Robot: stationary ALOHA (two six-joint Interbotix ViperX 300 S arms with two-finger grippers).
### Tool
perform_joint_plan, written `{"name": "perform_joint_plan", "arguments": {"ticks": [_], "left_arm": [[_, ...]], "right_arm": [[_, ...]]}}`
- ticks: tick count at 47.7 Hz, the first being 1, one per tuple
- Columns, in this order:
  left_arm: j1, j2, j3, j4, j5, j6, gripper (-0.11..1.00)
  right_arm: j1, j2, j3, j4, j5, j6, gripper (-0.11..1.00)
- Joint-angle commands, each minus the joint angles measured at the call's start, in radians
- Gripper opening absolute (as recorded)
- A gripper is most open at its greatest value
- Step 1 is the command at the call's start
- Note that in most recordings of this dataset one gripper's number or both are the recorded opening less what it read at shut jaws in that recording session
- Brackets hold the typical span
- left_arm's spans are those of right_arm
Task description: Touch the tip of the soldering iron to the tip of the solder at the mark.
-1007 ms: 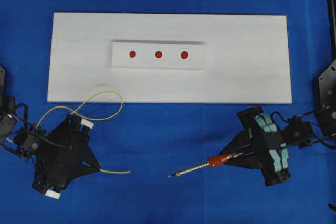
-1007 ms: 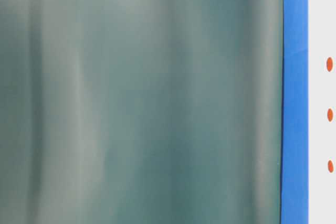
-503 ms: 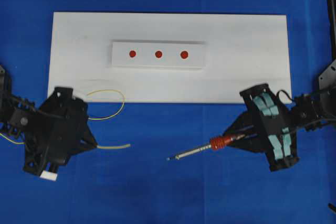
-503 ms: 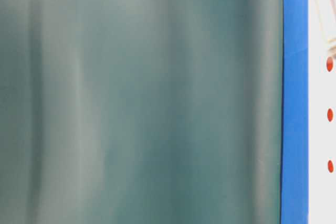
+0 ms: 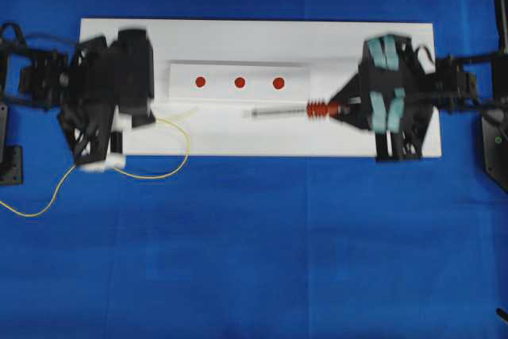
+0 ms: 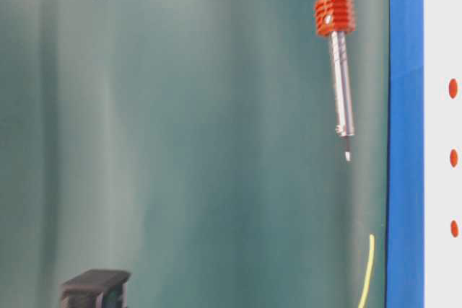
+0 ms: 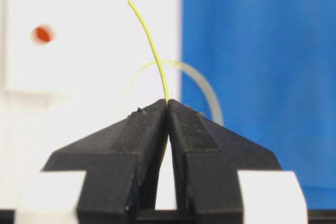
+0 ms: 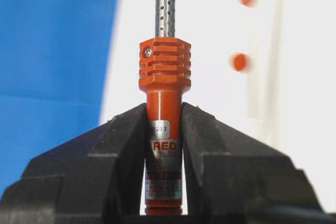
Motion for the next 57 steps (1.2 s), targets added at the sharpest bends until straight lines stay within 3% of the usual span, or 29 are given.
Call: {"name": "perform_joint_plan", "arguments": {"ticks": [1, 13, 24, 45, 57], "left_arm": [[0.043, 0.0, -0.017, 0.003, 0.015, 0.002, 0.01], [0.114, 0.025, -0.002, 0.005, 0.034, 0.0, 0.01], [0.152, 0.077, 0.011, 0.003, 0.026, -0.003, 0.01], [0.149, 0.107, -0.003, 0.003, -0.006, -0.009, 0.01], [0.138, 0.192, -0.046, 0.003, -0.006, 0.0, 0.01]], "right_arm": [[-0.043, 0.005, -0.035, -0.012, 0.002, -0.002, 0.06], [-0.12, 0.081, -0.077, -0.028, 0.002, 0.0, 0.06], [-0.138, 0.17, -0.126, -0.031, 0.017, 0.0, 0.06], [-0.141, 0.206, -0.146, -0.032, 0.018, 0.002, 0.06], [-0.141, 0.215, -0.144, -0.032, 0.017, 0.002, 0.06]]}}
